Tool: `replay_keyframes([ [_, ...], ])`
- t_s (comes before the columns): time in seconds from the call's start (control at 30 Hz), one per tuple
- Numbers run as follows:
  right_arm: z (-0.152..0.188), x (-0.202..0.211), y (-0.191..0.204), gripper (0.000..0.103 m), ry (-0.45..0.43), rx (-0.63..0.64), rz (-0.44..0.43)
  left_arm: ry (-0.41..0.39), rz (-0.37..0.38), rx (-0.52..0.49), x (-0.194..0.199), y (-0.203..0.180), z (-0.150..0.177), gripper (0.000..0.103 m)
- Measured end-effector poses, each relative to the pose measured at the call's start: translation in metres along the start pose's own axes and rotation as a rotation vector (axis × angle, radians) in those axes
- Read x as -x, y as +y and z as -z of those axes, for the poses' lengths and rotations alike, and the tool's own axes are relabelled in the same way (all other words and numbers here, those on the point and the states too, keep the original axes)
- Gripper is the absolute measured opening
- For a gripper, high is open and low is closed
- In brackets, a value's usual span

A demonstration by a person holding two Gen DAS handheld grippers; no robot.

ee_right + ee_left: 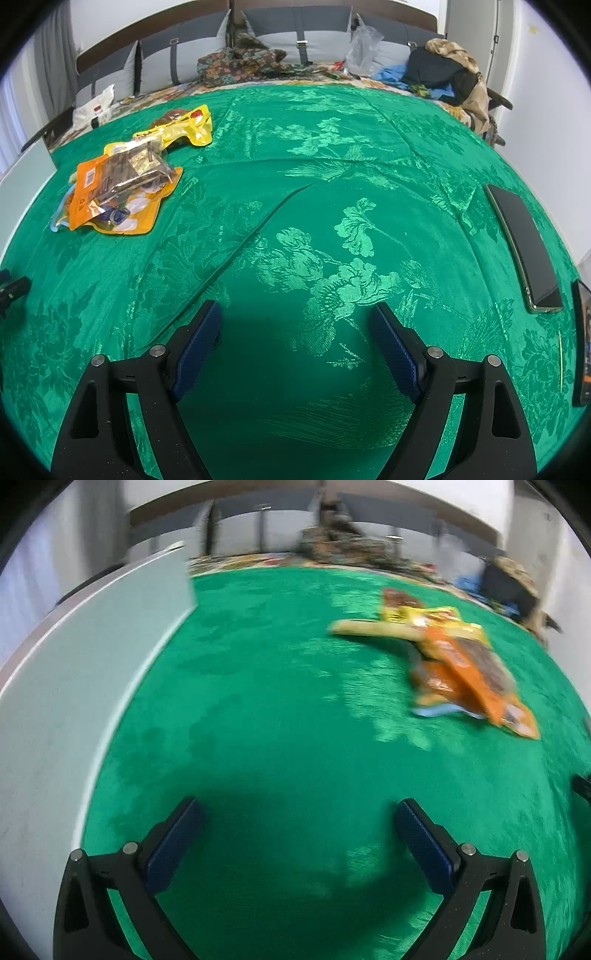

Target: Organize snacks

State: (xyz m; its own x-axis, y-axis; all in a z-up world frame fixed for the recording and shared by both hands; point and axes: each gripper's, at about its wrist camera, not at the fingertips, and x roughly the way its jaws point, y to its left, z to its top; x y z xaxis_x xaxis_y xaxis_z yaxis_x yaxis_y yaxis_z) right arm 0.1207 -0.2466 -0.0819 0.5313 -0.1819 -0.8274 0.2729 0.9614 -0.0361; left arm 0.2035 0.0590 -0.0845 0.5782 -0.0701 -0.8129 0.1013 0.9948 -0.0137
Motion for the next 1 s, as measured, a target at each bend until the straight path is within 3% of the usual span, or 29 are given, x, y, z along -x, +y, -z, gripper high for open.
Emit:
replay_keyframes([
  [0.1, -0.031, -0.016, 0.010, 0.085, 0.098, 0.006, -0.025, 0.001, 0.000, -0.002, -0.001, -0.001, -0.001, 0.103],
  [0.17, -0.062, -0.026, 0.023, 0.083, 0.096, 0.011, -0.054, 0.001, 0.002, -0.002, -0.001, 0.000, -0.001, 0.103],
  [0.3, -0.120, -0.058, 0.061, 0.083, 0.113, 0.050, -0.028, 0.001, 0.002, -0.002, -0.001, 0.000, -0.001, 0.103],
  [0.43, -0.146, -0.084, 0.094, 0.081, 0.149, 0.070, -0.036, 0.000, 0.002, -0.002, -0.001, 0.000, -0.001, 0.103],
  [0.53, -0.142, -0.073, 0.122, 0.081, 0.159, 0.164, -0.236, 0.000, 0.002, -0.002, -0.001, 0.000, -0.001, 0.103],
  [0.57, -0.139, -0.066, 0.128, 0.081, 0.178, 0.197, -0.343, 0.000, 0.002, -0.001, -0.001, 0.000, -0.001, 0.103],
  [0.6, -0.135, -0.056, 0.132, 0.081, 0.212, 0.224, -0.505, 0.000, 0.004, 0.000, -0.001, 0.000, -0.001, 0.103],
  [0.67, -0.132, -0.042, 0.132, 0.081, 0.208, 0.246, -0.590, -0.001, 0.002, -0.001, -0.001, -0.001, -0.001, 0.103],
  [0.8, -0.126, -0.037, 0.138, 0.083, 0.170, 0.428, -0.388, -0.002, 0.002, -0.001, -0.001, -0.001, 0.000, 0.103],
  [0.9, -0.107, -0.042, 0.162, 0.081, 0.193, 0.628, -0.364, -0.003, 0.003, 0.000, -0.001, -0.001, 0.000, 0.103],
  [1.0, -0.095, -0.044, 0.182, 0.081, 0.176, 0.727, -0.328, 0.016, 0.000, -0.009, 0.002, 0.002, 0.005, 0.103],
])
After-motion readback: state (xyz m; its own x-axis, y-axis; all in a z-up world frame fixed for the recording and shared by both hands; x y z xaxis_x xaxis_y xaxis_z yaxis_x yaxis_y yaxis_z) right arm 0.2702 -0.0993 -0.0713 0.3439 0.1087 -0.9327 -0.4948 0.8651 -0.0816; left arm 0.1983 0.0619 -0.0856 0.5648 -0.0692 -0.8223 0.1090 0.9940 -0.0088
